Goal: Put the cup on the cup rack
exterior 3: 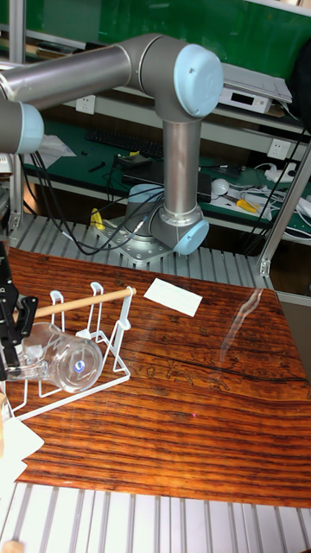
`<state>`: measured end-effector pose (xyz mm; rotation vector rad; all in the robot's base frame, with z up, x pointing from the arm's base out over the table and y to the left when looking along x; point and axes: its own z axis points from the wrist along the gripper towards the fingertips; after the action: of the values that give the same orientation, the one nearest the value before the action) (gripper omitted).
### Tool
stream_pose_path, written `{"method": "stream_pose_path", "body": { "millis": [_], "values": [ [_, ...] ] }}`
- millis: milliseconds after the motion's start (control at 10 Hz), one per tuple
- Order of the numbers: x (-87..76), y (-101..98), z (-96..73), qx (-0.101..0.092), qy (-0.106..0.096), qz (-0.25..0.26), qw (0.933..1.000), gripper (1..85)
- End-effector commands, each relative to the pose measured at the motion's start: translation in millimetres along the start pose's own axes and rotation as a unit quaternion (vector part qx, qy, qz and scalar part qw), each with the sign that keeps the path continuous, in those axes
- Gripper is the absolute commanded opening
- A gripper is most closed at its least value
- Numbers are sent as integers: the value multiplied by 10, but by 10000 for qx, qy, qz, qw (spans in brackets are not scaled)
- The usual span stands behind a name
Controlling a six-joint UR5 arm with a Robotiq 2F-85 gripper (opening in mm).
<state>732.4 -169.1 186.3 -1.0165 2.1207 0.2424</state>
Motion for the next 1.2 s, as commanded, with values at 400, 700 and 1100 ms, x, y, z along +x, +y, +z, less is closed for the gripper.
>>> {"method": "stream_pose_path", "body": {
  "millis": [400, 700, 1100],
  "values": [
    [29, -27, 49, 0, -237, 10, 9997, 10],
    [59, -24, 79, -12, -279, -13, 9996, 10],
    [64, -25, 82, -4, -332, -35, 9994, 10]
  ]
}}
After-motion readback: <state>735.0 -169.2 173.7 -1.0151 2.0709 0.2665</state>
